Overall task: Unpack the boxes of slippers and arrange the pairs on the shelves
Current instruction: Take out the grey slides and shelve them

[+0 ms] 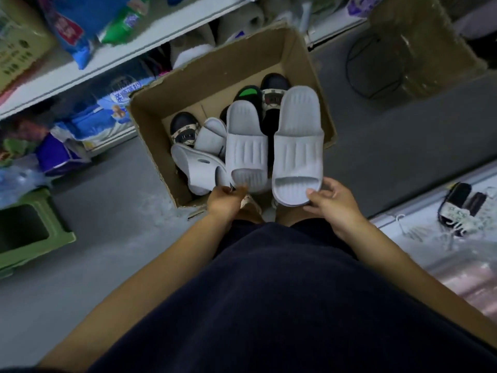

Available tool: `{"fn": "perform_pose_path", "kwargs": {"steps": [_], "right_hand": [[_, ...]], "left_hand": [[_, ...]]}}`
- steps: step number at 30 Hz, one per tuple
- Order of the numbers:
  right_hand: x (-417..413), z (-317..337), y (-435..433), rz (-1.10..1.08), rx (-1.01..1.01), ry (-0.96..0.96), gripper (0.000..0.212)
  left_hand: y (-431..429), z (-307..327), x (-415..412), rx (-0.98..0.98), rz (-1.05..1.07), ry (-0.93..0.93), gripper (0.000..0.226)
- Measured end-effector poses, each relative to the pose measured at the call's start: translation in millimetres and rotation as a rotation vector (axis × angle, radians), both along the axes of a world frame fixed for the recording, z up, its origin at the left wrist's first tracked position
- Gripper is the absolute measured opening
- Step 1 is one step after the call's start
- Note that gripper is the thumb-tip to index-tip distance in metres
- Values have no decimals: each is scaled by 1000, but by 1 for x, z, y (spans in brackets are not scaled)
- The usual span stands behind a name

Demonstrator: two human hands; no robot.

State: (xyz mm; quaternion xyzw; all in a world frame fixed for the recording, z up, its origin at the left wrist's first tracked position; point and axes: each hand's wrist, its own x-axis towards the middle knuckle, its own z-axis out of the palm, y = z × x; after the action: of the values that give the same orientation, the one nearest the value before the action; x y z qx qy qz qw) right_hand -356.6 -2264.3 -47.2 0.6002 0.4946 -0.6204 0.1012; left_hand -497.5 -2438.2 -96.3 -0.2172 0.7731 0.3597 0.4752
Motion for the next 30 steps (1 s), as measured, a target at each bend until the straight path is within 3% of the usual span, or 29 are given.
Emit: {"fn": "perform_pose_path", "kwargs": {"steps": [3,8,11,16,20,25,30], "right_hand": [[18,-3,6,-21,-16,-3,46],[34,-4,14,-26,-26,24,44],[47,-2,22,-39,-21,57,45],[70,14,57,-26,-14,159,42],[95,43,109,-23,44,282,42],[141,99,194,-86,165,447,38],[182,157,263,-184,306,640,40]], "left_hand": [[9,-21,3,15,-33,-69,26],[18,-23,12,76,192,-81,14],[23,0,19,149,337,-118,6],[38,52,51,307,493,-133,12],[79,99,84,469,442,-77,4],[167,149,132,692,363,36,25],[254,200,172,843,257,130,12]]}}
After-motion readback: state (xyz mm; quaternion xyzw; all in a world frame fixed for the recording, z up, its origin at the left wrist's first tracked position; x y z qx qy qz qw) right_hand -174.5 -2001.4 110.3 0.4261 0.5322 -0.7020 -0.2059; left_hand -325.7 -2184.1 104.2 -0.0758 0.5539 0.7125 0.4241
